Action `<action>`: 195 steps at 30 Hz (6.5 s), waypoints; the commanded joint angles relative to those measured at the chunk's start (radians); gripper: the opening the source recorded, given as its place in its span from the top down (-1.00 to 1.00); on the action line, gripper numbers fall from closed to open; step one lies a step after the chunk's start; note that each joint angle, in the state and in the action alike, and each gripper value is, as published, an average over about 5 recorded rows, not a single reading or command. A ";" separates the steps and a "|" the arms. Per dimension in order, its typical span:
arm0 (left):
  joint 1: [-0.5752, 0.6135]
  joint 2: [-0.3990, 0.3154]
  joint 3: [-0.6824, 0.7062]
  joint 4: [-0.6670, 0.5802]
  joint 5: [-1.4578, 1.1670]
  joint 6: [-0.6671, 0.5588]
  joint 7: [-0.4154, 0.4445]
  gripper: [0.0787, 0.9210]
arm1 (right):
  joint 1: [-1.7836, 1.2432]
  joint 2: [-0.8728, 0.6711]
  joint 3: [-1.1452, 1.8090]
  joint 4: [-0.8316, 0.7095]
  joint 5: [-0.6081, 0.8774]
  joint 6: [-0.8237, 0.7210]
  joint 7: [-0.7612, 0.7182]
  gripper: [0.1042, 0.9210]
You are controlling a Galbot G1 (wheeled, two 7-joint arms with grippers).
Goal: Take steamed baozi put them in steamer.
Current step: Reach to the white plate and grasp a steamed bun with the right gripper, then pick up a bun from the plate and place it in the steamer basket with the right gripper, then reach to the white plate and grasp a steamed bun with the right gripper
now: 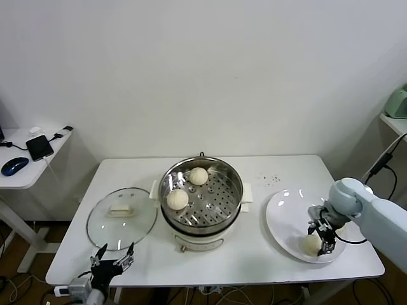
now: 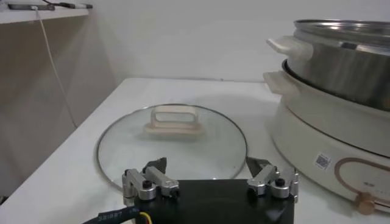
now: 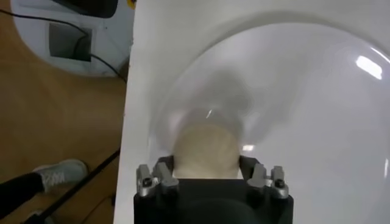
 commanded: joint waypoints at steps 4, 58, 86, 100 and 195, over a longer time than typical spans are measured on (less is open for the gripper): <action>-0.003 0.000 0.002 0.000 0.001 -0.001 0.000 -0.77 | 0.111 -0.013 -0.030 0.011 0.055 -0.022 -0.012 0.00; -0.048 -0.059 -0.027 -0.038 0.008 -0.019 -0.032 -0.77 | 0.844 0.671 -0.801 -0.056 0.211 0.893 0.102 0.03; -0.053 -0.057 -0.027 -0.038 0.003 -0.016 -0.032 -0.77 | 0.847 0.688 -0.794 -0.036 0.263 0.752 0.075 -0.56; -0.044 -0.058 -0.013 -0.057 0.008 -0.012 -0.029 -0.77 | 0.992 0.373 -0.607 0.007 0.471 0.165 -0.090 -0.76; -0.020 -0.014 -0.042 -0.048 -0.082 0.041 0.015 -0.77 | 0.091 0.087 0.136 -0.319 -0.062 0.158 0.010 -0.13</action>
